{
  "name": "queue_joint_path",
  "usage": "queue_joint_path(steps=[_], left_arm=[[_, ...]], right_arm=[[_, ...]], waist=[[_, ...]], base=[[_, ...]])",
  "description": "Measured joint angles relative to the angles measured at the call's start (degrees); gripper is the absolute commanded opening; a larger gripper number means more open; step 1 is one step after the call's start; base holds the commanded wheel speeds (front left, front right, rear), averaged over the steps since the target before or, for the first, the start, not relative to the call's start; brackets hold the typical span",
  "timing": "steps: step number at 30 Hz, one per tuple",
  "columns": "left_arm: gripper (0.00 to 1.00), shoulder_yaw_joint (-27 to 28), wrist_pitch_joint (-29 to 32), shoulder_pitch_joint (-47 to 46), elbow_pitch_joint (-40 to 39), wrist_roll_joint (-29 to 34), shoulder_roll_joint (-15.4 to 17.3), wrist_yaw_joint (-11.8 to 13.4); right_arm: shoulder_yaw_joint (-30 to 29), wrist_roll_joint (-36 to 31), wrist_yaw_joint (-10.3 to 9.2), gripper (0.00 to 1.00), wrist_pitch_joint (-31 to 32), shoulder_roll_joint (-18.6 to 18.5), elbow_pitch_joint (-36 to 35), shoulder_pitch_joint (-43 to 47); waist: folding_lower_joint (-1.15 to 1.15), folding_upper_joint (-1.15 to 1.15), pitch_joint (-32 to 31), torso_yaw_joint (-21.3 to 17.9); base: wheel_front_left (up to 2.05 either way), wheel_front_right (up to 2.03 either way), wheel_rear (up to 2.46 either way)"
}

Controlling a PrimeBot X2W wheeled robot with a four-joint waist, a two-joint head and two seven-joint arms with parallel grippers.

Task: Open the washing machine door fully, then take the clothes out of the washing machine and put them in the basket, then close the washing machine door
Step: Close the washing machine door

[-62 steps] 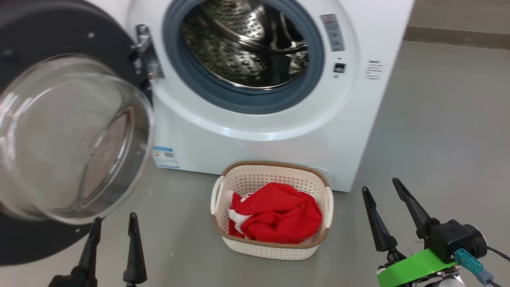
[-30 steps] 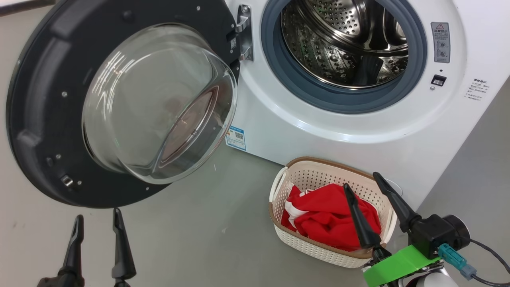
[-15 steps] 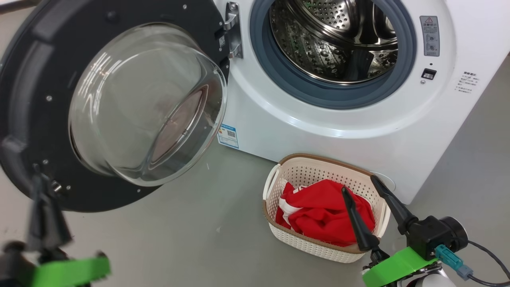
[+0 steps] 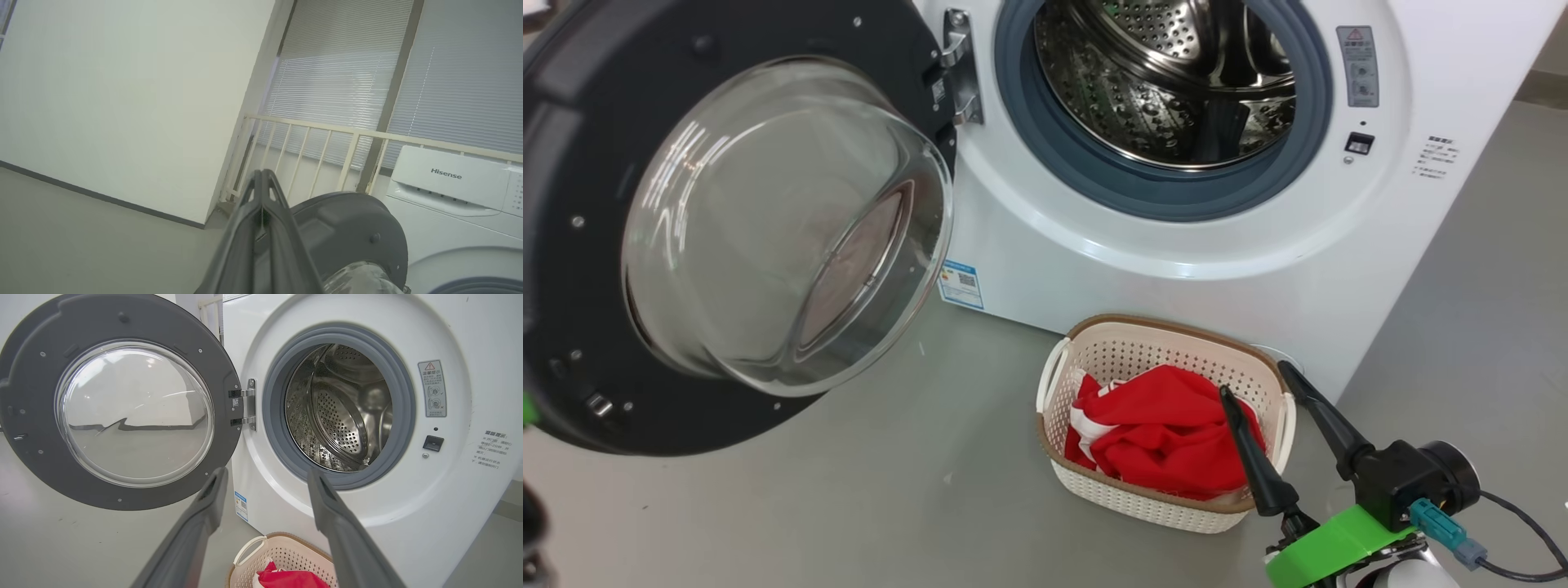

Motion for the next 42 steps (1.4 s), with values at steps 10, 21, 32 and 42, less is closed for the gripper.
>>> queue_joint_path(steps=[10,21,32,42], left_arm=[[0.00,8.54,6.97,-15.38,20.46,-16.33,4.05,-4.30],[0.00,11.04,21.99,-26.54,36.39,-25.02,10.36,-4.27],[0.00,8.68,33.50,-28.34,47.66,-26.39,15.28,-5.90],[0.00,7.13,38.20,-28.65,51.67,-26.58,17.55,-9.40]], right_arm=[[0.04,0.00,0.00,1.00,0.98,-0.76,-0.63,0.01],[1.94,0.73,0.00,1.00,2.36,-2.52,-1.90,0.02],[4.25,3.19,0.00,1.00,2.94,-4.21,-2.55,-0.02],[4.42,3.74,0.00,1.00,3.22,-4.87,-3.12,-0.02]], waist=[[0.00,0.00,-0.15,-1.91],[0.00,0.00,0.78,-3.21],[0.00,0.00,1.78,-5.15],[0.00,0.00,2.28,-6.23]], base=[[0.00,0.00,0.00],[0.00,0.00,0.00],[0.00,0.00,0.00],[0.00,0.00,0.00]])
